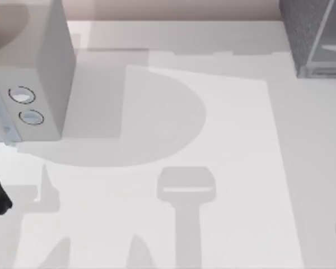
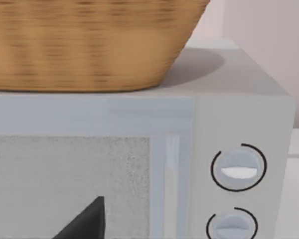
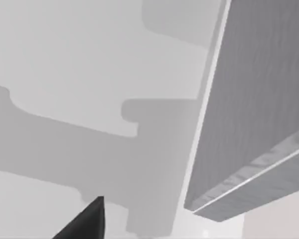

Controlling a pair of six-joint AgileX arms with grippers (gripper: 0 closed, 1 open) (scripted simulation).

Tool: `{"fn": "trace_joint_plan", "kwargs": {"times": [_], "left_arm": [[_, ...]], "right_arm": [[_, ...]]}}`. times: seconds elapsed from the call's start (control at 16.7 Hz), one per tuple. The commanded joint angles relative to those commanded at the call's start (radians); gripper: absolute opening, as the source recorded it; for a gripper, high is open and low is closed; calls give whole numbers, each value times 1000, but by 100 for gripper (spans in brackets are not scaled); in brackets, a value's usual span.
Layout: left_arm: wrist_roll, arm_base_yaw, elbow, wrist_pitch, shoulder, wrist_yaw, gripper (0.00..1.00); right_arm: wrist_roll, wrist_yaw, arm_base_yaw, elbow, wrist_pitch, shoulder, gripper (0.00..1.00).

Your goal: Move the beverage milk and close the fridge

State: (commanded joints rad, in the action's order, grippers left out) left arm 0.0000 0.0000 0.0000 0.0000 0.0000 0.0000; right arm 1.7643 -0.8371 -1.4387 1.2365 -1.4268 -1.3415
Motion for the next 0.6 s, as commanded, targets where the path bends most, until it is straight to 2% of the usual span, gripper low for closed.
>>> {"fn": "trace_joint_plan", "kwargs": {"times": [0.12, 0.3, 0.6], "left_arm": [[0, 0, 0, 0, 0, 0, 100], [0, 0, 0, 0, 0, 0, 100], [0, 0, 0, 0, 0, 0, 100]], "right_arm": [[129, -47, -137, 36, -16, -171, 100], [245, -88, -288, 75, -38, -361, 100], [285, -105, -371, 99, -55, -480, 100]]}}
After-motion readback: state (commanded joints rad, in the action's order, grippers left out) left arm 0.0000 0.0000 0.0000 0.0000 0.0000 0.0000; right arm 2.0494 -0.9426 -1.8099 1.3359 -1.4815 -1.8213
